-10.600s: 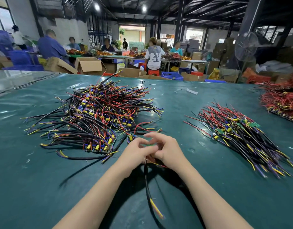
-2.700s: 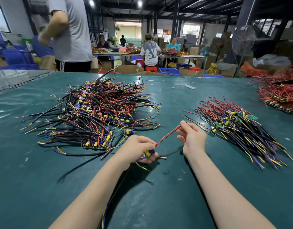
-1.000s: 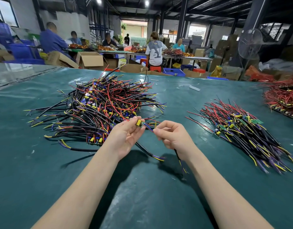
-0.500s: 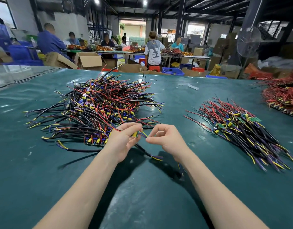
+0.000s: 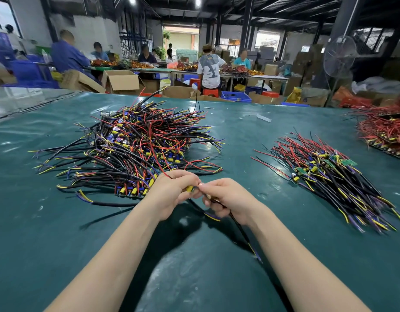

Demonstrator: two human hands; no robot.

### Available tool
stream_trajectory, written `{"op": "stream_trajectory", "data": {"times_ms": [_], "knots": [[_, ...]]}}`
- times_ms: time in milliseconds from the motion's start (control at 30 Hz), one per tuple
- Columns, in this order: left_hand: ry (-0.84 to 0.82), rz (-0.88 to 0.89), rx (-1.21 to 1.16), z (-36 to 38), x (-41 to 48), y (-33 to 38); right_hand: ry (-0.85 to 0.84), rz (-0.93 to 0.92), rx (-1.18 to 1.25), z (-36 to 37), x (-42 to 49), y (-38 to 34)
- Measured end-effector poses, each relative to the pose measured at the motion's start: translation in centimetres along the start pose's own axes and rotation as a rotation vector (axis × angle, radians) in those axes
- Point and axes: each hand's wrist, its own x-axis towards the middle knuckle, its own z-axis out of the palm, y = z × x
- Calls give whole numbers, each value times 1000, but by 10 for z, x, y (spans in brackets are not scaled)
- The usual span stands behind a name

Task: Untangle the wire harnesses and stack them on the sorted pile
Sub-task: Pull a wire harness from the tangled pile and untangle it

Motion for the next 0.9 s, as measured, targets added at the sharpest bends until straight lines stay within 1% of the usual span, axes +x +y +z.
{"op": "stream_trajectory", "data": {"times_ms": [67, 100, 167, 333, 433, 533, 633, 700, 767, 833, 900], "knots": [[-27, -9, 14, -3, -1, 2, -41, 57, 130, -1, 0, 0], [-39, -14, 16, -5, -1, 3, -54, 65, 153, 0, 0, 0], [-52, -19, 10, -7, -1, 4, -48, 50, 128, 1, 0, 0], [-26, -64, -38, -12, 0, 3, 28, -16, -22, 4, 1, -6], [-1, -114, -177, -12, 1, 0, 82, -27, -29, 5, 3, -6], [21, -132, -357, -5, 1, -4, 156, 6, 34, 4, 4, -3], [73, -55, -457, 8, -2, -9, 210, 29, 132, 4, 6, 1], [169, 44, -365, 15, -4, -13, 203, 22, 158, 6, 8, 3], [278, 148, -187, 19, -4, -17, 181, 25, 175, 9, 9, 4], [314, 213, -74, 20, -3, -19, 155, 35, 236, 10, 10, 4], [325, 220, -53, 18, -1, -17, 117, 39, 319, 9, 9, 2]]}}
